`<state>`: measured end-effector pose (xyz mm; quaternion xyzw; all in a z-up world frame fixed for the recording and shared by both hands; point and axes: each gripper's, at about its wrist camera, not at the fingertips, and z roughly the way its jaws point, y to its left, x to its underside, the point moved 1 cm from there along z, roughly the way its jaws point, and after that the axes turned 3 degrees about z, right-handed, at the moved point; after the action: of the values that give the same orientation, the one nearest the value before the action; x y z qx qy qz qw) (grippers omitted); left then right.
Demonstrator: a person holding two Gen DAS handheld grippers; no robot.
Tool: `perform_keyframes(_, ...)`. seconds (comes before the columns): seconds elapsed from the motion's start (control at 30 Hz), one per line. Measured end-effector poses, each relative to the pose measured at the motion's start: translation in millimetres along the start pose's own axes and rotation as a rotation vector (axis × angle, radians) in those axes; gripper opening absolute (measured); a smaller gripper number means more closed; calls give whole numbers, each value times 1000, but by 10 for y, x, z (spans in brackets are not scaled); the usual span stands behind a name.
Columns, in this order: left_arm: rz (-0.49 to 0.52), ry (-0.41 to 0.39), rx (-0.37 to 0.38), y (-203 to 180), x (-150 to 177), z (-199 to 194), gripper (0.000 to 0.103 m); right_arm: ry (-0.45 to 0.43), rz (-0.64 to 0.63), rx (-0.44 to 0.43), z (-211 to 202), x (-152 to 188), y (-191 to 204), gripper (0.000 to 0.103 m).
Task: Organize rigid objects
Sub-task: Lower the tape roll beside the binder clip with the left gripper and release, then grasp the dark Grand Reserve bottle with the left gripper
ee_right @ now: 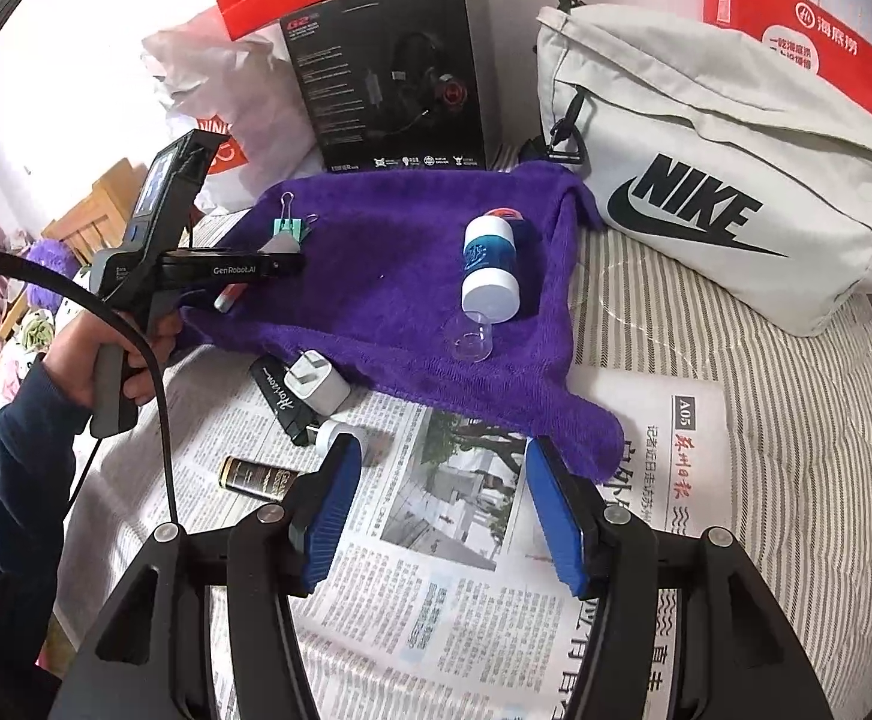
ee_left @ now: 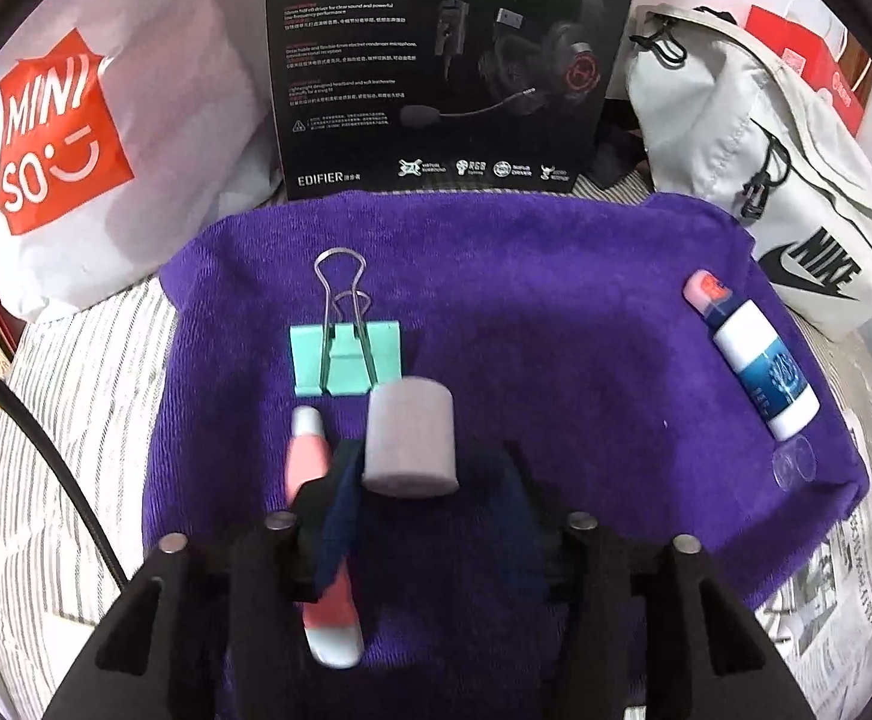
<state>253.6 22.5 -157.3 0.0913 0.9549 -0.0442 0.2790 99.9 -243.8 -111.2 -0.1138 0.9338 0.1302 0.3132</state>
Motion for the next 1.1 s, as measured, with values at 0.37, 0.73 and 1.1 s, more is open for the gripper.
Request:
perform_keyframes(0.37, 2, -56, -26, -91, 298, -598, 47, -18, 23, 17, -153, 109, 8, 57)
perform_keyframes(0.73, 134, -53, 130, -639, 891, -979, 47, -12, -15, -7, -34, 210, 162, 57)
perform_keyframes(1.1, 340, -6, 220, -1047, 1180, -833, 48, -54, 60, 77, -436, 441, -259, 57)
